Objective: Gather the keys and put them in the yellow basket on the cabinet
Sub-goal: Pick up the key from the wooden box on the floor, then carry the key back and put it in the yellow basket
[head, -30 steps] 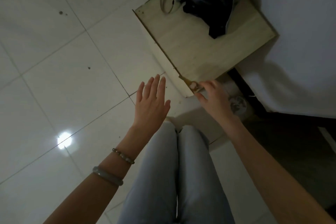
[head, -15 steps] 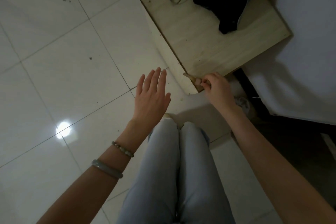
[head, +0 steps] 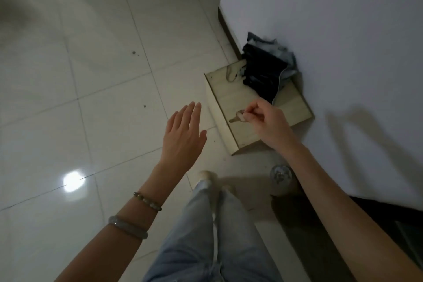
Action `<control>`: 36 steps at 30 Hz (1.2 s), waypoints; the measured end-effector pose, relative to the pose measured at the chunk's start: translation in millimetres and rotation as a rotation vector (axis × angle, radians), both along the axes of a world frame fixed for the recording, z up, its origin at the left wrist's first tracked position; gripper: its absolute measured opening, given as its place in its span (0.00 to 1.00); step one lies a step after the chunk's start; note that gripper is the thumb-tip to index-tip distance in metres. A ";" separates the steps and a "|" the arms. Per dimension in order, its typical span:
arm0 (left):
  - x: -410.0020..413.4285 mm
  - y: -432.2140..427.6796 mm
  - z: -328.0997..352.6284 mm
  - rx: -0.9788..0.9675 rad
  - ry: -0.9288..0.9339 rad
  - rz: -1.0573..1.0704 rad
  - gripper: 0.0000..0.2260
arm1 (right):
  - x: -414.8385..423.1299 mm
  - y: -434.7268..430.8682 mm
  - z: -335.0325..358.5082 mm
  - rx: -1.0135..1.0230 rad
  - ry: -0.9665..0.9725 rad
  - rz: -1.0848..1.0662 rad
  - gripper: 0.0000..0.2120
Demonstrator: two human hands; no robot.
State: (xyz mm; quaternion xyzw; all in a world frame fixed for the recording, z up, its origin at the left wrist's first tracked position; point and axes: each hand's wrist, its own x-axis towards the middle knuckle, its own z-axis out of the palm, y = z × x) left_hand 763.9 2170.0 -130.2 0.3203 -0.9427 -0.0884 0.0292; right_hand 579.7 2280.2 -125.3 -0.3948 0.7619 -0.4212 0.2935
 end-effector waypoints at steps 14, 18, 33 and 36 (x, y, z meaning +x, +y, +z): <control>43.3 -22.6 105.0 -0.212 0.162 0.288 0.29 | 36.7 -70.4 128.4 -0.262 0.002 0.204 0.01; 51.8 -45.4 108.4 -0.213 0.168 0.327 0.29 | 45.0 -103.3 135.2 -0.270 0.012 0.281 0.05; 43.5 -287.4 114.4 -0.211 0.193 0.330 0.28 | 34.9 -347.5 140.2 -0.247 0.035 0.271 0.03; 38.1 -336.3 121.3 -0.225 0.189 0.311 0.29 | 30.2 -391.5 147.8 -0.251 0.046 0.242 0.02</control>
